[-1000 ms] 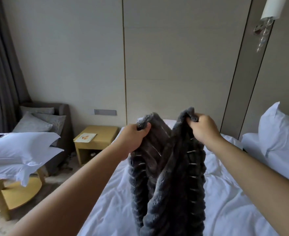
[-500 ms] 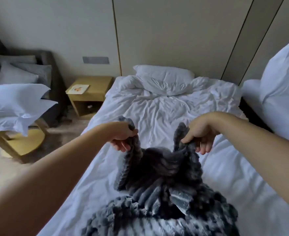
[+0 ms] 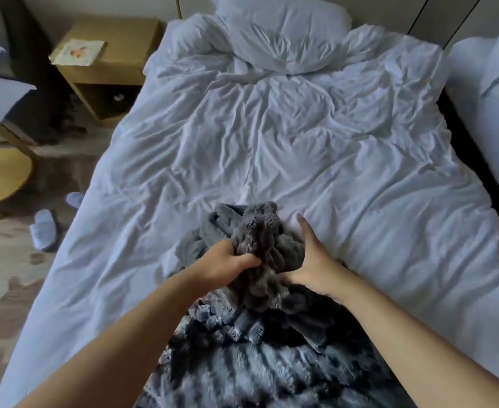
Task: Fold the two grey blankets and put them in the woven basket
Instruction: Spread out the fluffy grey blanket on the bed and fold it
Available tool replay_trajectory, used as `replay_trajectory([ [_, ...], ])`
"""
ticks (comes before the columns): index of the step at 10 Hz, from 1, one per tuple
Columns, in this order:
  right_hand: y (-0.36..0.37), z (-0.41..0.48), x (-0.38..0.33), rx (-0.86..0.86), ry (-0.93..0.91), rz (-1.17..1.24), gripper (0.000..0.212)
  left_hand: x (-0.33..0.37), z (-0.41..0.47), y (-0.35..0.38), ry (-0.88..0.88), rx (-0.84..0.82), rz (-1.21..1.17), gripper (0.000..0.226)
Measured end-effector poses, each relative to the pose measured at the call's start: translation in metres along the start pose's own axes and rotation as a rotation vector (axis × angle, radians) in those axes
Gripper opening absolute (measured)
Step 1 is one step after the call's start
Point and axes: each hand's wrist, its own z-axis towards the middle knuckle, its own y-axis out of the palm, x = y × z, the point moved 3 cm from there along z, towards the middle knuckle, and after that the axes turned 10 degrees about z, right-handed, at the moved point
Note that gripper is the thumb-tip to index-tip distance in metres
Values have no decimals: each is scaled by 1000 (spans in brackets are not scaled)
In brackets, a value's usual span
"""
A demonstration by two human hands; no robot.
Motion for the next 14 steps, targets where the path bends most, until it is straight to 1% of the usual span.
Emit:
replay_trajectory([
  [1,9,23,9,-251,70,-27,71,33,25,-13,-63,3,-180,15],
  [2,-11,79,-30,-222,-39,-272,20,92,66,-46,-1,63,-68,22],
  [3,-84,160,-120,218,-88,82,22,161,115,-134,150,408,-268,23],
  [4,-159,207,-219,502,-291,538,43,204,135,-217,371,589,-345,64],
  [5,-189,225,-250,492,-323,642,79,175,148,-233,249,706,-37,87],
  [6,-193,225,-197,550,-273,372,64,86,162,-191,-29,531,42,66],
  [7,-172,215,-78,591,3,306,43,-22,149,-118,-311,256,223,53],
  [8,-132,163,68,580,358,156,42,-114,111,-43,-499,-64,430,66],
  [9,-95,69,191,637,714,-64,52,-176,63,18,-553,-282,479,69],
  [10,-68,-26,276,732,967,-115,73,-193,31,44,-527,-203,379,58],
  [11,-37,-83,311,594,1035,88,87,-186,9,52,-523,-316,358,66],
  [12,-26,-89,297,456,965,308,69,-179,-21,52,-565,-576,405,68],
  [13,-44,-99,272,494,802,455,62,-158,-39,29,-511,-452,341,25],
  [14,-97,-118,247,1003,643,348,53,-147,-44,-18,-523,377,121,9],
])
